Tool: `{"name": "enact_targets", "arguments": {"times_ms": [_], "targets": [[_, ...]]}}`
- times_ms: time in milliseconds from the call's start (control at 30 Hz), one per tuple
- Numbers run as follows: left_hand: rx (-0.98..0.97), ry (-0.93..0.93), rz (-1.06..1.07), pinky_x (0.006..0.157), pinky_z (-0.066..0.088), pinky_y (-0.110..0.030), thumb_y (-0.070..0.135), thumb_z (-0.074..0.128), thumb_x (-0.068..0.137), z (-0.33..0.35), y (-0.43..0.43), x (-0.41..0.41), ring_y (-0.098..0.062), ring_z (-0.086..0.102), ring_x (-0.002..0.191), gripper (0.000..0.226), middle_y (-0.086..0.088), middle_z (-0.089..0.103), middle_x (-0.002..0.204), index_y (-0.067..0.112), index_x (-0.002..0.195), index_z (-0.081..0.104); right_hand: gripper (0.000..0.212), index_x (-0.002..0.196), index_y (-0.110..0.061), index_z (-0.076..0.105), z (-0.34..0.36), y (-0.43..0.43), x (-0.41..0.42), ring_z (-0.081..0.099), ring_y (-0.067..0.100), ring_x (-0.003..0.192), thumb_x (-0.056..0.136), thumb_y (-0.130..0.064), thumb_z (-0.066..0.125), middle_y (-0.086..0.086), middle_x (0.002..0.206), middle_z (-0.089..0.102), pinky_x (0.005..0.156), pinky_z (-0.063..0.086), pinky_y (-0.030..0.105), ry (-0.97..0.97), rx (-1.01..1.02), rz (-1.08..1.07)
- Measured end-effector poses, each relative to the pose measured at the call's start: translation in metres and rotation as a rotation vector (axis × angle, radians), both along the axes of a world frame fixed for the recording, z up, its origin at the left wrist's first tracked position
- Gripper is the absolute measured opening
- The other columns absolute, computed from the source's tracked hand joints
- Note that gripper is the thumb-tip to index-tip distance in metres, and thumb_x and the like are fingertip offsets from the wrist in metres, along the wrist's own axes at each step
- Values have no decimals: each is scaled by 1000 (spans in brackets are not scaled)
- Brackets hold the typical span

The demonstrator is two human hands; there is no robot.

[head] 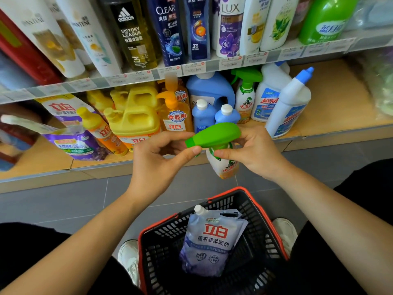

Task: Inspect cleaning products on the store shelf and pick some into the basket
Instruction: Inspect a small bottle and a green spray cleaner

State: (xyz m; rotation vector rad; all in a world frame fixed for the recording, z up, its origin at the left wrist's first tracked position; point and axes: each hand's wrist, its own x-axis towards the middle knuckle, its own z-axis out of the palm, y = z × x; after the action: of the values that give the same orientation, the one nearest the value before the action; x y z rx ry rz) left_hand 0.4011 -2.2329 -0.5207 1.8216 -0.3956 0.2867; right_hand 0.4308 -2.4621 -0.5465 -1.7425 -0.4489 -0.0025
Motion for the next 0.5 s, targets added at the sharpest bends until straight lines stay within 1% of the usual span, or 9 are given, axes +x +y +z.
{"name": "enact_targets", "arguments": {"times_ms": [67,100,167,200,233,300,400,467,500], "targets": [[-56,76,-35,69,54,-16,23,80,78,1,1,1,0,63,70,25,14,74,79,27,101,74,28,102,-12,75,1,1,0,67,0,91,75,-7,83,-10,94,74,86,48,19,-24,-25,-9],[-107,144,-58,68,55,-17,21,80,78,1,1,2,-3,65,69,23,11,75,78,24,100,75,30,103,-11,76,1,2,0,67,-1,92,75,-7,84,-10,95,74,86,47,18,-37,-34,-21],[-253,299,-92,65,57,-20,18,76,78,3,0,3,-12,71,67,18,-1,77,76,19,96,77,32,104,-6,76,-1,3,0,66,-3,91,73,-6,85,-8,95,74,84,47,16,-64,-43,-56],[-324,365,-102,63,57,-21,18,74,79,3,0,4,-15,73,67,14,-6,77,75,19,92,79,32,103,-4,76,-2,4,0,65,-3,88,73,-6,85,-7,94,73,83,47,15,-67,-40,-71],[-378,414,-108,62,57,-21,20,73,79,2,0,4,-17,74,68,11,-7,77,75,21,87,80,32,103,-4,76,-2,5,-1,65,-3,86,72,-6,85,-7,93,73,81,47,15,-63,-36,-81],[-407,444,-124,64,57,-21,21,72,79,2,0,5,-17,74,70,10,-6,76,75,23,83,81,32,102,-5,76,-3,5,-2,64,-2,85,72,-6,85,-5,92,73,81,47,17,-56,-31,-91],[-302,315,-103,67,57,-20,21,75,80,0,-1,4,-12,73,71,11,0,77,77,18,90,77,34,104,-9,75,-4,4,-1,64,-3,87,72,-5,85,-10,93,73,82,47,16,-62,-28,-94],[-139,154,-65,69,56,-18,24,77,81,2,0,5,-6,72,74,16,8,77,81,20,96,76,35,105,-10,75,-4,4,-1,67,-1,92,71,-6,86,-10,96,74,85,49,18,-53,-18,-92],[-43,56,-47,71,56,-19,23,79,81,4,2,6,-5,72,77,18,9,77,85,21,98,76,35,105,-10,76,-4,4,-1,68,3,95,71,-7,86,-7,98,75,88,51,21,-42,-10,-87]]}}
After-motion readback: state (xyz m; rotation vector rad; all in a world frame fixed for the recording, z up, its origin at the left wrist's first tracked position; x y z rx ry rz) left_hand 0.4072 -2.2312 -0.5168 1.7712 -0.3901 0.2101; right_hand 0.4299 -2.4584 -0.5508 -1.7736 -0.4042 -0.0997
